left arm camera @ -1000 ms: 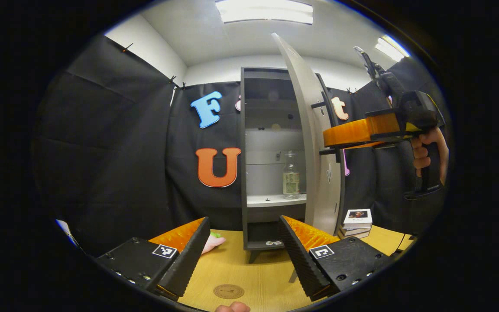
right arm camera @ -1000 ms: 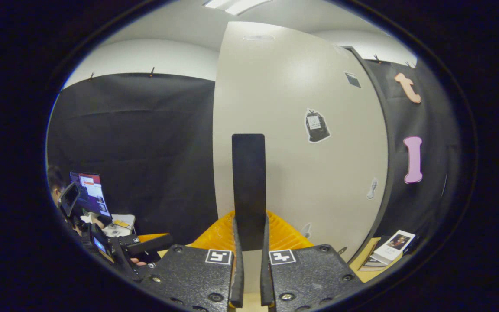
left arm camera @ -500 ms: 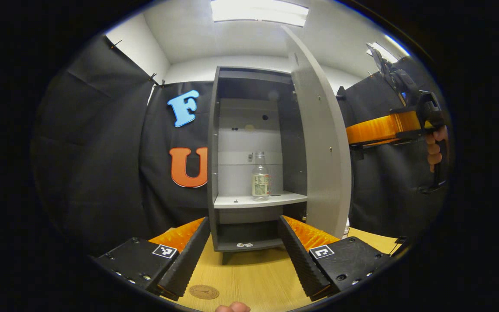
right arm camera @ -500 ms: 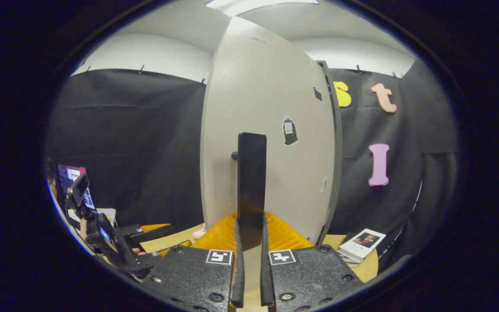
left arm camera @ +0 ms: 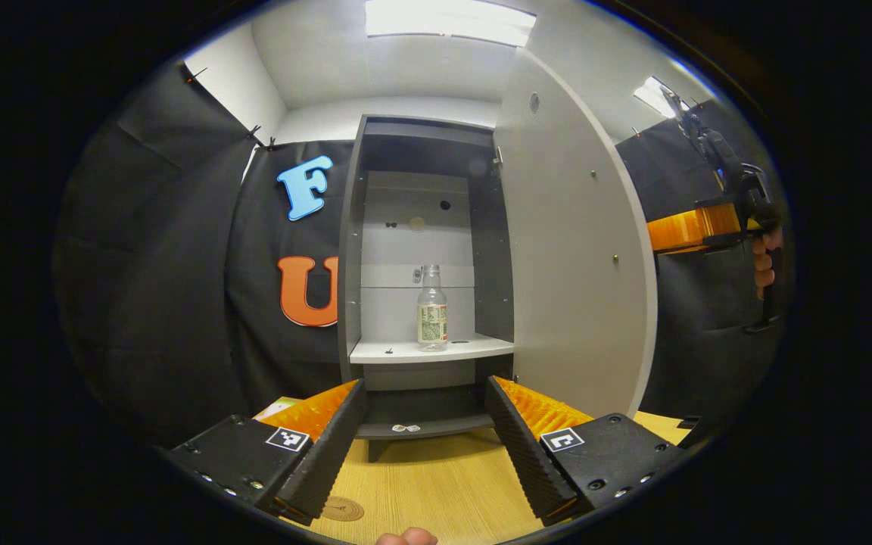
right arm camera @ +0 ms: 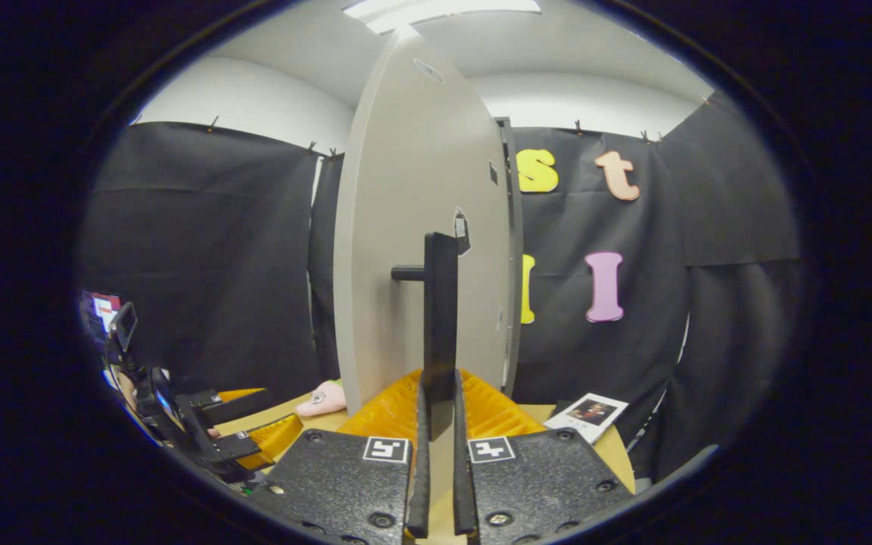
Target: Open the cabinet door with the right hand, grasp the bottle in the cabinet with the left hand and place it on the coaster, then close the cabinet door with the right hand.
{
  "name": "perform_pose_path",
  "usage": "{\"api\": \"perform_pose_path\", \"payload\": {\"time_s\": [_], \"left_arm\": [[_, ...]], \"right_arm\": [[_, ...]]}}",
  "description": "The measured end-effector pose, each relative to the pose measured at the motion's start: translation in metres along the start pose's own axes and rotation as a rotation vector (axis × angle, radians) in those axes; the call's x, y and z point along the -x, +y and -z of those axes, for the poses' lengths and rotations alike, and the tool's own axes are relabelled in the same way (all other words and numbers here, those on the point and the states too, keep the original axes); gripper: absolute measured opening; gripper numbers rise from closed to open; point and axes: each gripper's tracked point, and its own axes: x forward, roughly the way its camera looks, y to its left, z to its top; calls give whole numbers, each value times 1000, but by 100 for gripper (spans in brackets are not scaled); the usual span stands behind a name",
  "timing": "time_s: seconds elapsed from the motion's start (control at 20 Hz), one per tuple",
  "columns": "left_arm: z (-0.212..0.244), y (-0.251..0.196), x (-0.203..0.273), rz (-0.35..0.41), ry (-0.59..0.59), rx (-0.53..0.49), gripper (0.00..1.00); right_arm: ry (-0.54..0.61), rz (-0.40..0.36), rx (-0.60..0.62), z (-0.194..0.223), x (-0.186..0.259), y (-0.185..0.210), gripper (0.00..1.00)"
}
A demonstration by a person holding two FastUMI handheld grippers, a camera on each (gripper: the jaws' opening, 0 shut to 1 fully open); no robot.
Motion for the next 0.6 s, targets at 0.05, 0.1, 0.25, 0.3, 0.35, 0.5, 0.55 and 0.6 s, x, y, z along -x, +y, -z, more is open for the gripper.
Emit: {"api": "perform_pose_path", "payload": {"time_s": [0.05, 0.1, 0.25, 0.3, 0.35, 0.5, 0.55, 0.6], "left_arm": [[0, -2, 0, 4, 1, -2, 95], [0, -3, -1, 7, 0, -6, 95], [0, -9, -2, 17, -2, -13, 95], [1, -10, -2, 19, 0, -15, 95], [2, -12, -2, 21, 3, -15, 95], [6, -15, -2, 29, 17, -19, 95], [7, -17, -3, 31, 20, -21, 95], [7, -19, -3, 33, 21, -22, 95]], "right_arm": [[0, 32, 4, 0, 3, -11, 14], [-1, 63, 4, -1, 5, -20, 11], [-10, 145, -24, -1, 7, -49, 7], [-16, 170, -25, -3, 7, -58, 6], [-20, 197, -20, -2, 8, -68, 6], [-32, 176, -32, -1, 6, -73, 4], [-34, 170, -22, -2, 5, -72, 4], [-36, 174, 0, -4, 5, -74, 4]]}}
